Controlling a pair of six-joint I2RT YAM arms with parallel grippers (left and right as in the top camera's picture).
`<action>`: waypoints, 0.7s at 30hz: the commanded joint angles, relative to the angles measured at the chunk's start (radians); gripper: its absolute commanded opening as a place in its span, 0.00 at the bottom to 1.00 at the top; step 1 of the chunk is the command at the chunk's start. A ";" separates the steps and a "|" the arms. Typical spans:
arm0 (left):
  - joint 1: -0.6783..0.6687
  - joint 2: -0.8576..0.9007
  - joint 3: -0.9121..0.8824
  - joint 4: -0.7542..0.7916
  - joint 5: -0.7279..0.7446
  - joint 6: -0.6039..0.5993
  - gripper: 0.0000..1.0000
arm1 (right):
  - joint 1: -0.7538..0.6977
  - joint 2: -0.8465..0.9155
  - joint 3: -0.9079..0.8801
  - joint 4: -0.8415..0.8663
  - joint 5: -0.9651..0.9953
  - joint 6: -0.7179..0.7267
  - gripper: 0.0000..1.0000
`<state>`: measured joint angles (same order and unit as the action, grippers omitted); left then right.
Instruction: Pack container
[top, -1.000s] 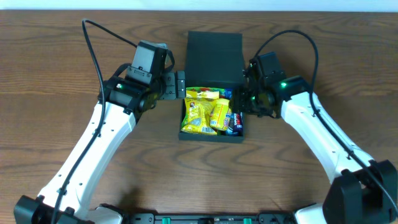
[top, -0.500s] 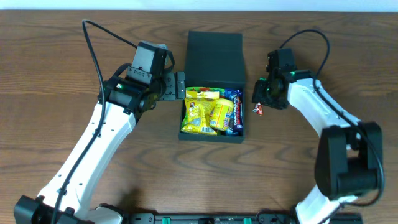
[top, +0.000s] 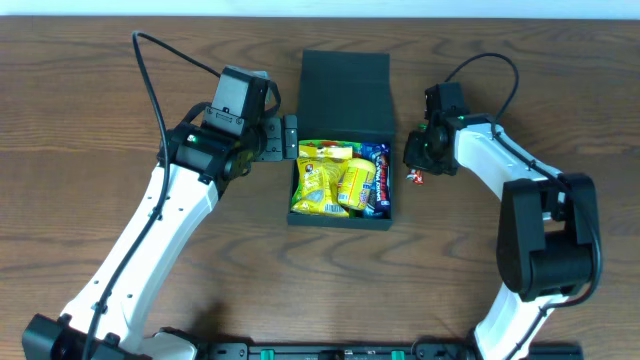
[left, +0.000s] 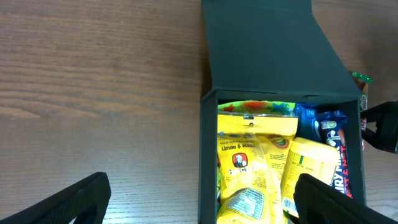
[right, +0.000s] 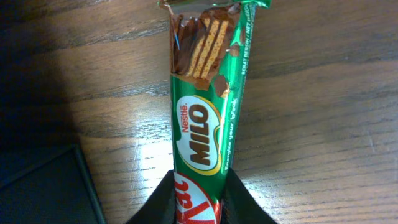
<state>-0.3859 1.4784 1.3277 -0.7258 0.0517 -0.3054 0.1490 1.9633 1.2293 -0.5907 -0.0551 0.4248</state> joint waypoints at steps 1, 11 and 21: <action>0.007 0.005 -0.012 -0.001 -0.011 0.022 0.95 | -0.019 0.018 0.033 -0.030 -0.029 -0.043 0.10; 0.007 0.005 -0.012 0.000 -0.011 0.037 0.95 | -0.005 -0.200 0.145 -0.174 -0.044 -0.140 0.02; 0.021 0.005 -0.012 0.000 -0.071 0.041 0.96 | 0.166 -0.279 0.145 -0.157 -0.154 -0.576 0.01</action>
<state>-0.3824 1.4784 1.3239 -0.7258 0.0326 -0.2852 0.2764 1.6791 1.3617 -0.7513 -0.1917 0.1226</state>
